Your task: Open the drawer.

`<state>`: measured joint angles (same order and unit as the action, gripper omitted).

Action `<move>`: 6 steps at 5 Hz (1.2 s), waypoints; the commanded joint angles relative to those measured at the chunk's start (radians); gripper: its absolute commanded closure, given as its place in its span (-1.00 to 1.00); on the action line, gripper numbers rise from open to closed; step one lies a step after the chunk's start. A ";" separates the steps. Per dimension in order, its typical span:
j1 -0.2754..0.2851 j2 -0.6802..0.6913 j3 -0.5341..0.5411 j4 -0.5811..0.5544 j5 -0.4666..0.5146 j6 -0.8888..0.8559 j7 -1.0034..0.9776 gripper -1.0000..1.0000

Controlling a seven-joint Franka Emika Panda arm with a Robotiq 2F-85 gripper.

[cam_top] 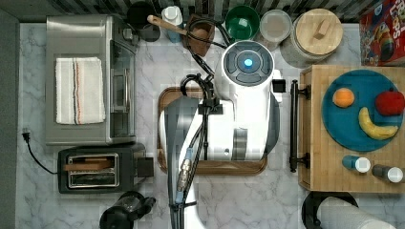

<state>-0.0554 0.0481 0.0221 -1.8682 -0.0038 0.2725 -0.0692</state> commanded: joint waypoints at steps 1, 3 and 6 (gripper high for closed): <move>-0.010 -0.040 0.007 -0.084 -0.016 0.073 -0.101 -1.00; -0.020 -0.028 -0.023 -0.066 -0.077 0.031 -0.361 -1.00; -0.076 -0.051 -0.069 -0.166 -0.117 0.181 -0.725 -1.00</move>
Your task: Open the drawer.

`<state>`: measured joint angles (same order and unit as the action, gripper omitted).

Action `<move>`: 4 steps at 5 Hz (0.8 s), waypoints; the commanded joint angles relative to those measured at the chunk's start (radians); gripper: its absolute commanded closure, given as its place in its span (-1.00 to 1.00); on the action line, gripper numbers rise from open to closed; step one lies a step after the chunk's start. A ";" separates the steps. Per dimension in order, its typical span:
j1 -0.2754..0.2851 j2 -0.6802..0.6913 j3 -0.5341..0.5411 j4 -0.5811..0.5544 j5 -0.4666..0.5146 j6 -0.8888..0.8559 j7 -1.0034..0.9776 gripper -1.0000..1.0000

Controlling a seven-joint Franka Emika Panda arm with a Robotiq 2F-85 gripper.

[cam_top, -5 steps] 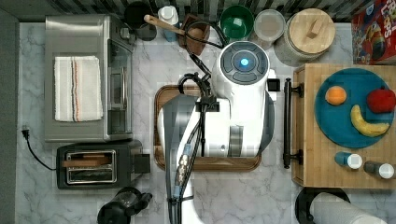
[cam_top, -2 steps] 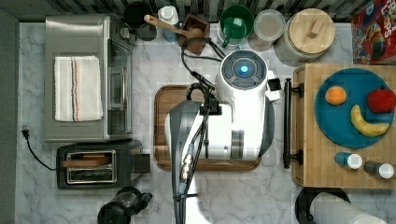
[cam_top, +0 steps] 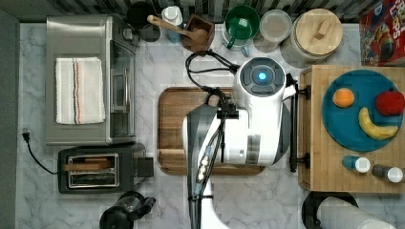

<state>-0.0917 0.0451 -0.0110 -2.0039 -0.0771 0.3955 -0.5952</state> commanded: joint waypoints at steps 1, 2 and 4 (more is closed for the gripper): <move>-0.061 -0.038 -0.053 -0.049 -0.061 0.105 -0.313 -1.00; -0.068 -0.024 -0.083 -0.062 -0.050 0.156 -0.399 -1.00; -0.081 -0.016 -0.118 -0.120 -0.061 0.267 -0.469 -1.00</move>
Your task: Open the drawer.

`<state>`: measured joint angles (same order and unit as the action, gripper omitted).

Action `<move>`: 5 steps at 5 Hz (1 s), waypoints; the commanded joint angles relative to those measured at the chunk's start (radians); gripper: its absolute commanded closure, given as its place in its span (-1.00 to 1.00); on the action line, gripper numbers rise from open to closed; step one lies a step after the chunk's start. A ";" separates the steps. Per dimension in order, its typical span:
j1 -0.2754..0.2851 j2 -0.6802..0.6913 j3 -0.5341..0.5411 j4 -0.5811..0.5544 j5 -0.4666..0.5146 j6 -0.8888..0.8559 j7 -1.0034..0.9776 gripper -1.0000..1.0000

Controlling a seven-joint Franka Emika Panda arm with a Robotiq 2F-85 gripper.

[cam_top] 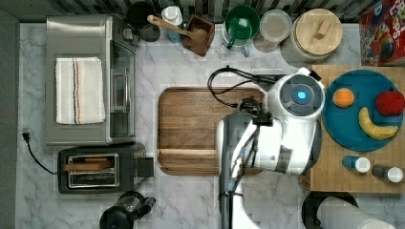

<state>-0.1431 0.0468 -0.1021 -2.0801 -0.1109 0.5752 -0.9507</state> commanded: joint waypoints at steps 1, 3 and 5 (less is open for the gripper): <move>-0.045 -0.003 -0.032 -0.064 -0.017 0.131 -0.126 -1.00; -0.066 0.048 -0.046 -0.110 0.000 0.262 -0.150 -1.00; -0.069 0.099 -0.063 -0.135 0.007 0.352 -0.143 -1.00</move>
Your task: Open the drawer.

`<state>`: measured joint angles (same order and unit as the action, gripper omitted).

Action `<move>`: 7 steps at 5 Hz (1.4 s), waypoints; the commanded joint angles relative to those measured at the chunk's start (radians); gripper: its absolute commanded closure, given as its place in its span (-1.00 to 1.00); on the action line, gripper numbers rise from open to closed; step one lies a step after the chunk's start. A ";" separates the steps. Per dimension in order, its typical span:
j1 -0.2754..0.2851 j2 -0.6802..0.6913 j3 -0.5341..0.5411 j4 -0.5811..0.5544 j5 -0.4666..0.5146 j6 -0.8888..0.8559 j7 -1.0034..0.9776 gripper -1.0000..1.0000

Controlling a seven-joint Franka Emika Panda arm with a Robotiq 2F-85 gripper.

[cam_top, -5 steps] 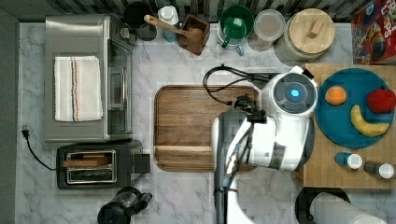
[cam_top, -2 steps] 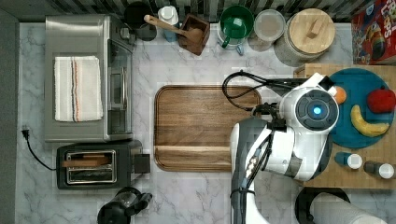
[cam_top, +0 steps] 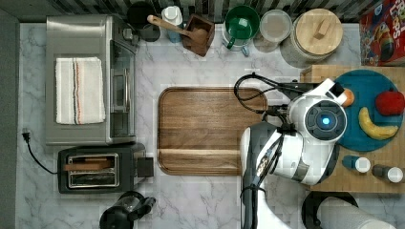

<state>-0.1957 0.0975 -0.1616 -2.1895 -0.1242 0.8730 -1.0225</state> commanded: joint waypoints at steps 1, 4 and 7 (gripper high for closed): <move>-0.003 0.060 -0.017 -0.053 -0.060 0.121 0.034 -1.00; 0.006 0.102 -0.037 -0.072 -0.117 0.216 0.115 -1.00; 0.004 0.178 -0.026 -0.059 -0.088 0.305 0.119 -1.00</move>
<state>-0.1858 0.2664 -0.1869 -2.2676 -0.2173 1.0908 -0.9170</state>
